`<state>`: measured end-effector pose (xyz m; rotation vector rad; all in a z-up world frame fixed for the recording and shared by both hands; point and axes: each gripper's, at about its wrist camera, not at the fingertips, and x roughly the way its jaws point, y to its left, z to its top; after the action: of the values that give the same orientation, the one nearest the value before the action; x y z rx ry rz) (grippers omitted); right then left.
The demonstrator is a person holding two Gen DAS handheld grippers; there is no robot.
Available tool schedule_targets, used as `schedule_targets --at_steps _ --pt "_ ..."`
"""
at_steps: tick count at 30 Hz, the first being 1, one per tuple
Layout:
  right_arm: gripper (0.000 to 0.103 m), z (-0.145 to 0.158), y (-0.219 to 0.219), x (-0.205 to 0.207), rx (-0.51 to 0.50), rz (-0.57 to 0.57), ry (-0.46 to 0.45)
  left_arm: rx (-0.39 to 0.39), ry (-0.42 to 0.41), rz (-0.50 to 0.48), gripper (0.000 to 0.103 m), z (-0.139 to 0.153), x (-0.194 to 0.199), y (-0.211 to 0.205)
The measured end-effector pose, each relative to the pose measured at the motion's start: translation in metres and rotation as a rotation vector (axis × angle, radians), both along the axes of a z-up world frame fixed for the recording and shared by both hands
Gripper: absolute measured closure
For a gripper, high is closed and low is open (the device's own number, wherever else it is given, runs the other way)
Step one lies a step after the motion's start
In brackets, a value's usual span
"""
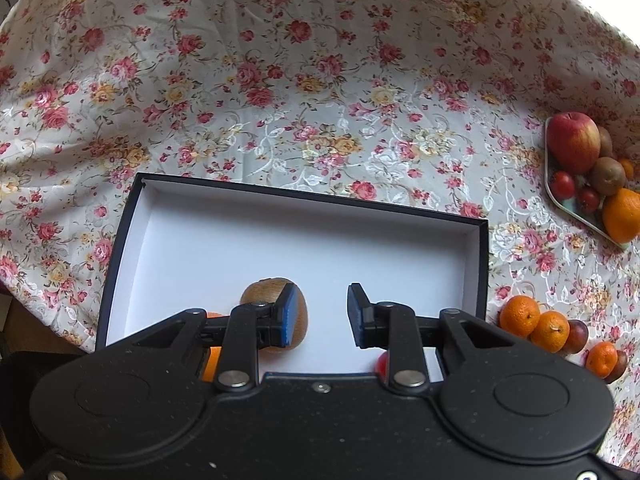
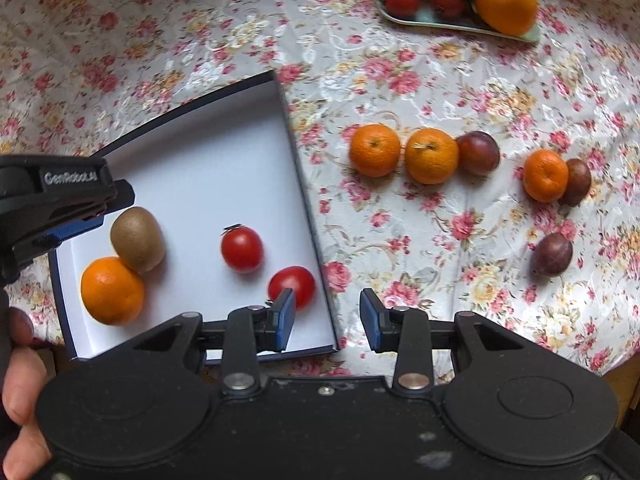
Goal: Organize fruits
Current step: 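Open both grippers to drop the kiwi and tomato into the box, then withdraw both open grippers from the box toward the fruit row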
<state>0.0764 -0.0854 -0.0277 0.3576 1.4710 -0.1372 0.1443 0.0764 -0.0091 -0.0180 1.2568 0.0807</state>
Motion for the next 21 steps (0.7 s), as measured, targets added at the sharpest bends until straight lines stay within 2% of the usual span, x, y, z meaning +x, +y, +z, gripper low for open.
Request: schedule_targets --at_steps 6,15,21 --pt "0.064 0.000 -0.024 0.000 -0.004 0.005 0.009 0.012 0.000 -0.059 0.065 0.000 -0.003 -0.024" --pt "0.064 0.008 -0.076 -0.011 -0.028 -0.119 -0.028 -0.028 0.018 -0.158 0.065 -0.003 -0.016 -0.068" --pt "0.064 0.005 -0.109 -0.020 -0.024 -0.185 -0.016 -0.009 0.015 -0.243 0.065 -0.004 -0.025 -0.106"
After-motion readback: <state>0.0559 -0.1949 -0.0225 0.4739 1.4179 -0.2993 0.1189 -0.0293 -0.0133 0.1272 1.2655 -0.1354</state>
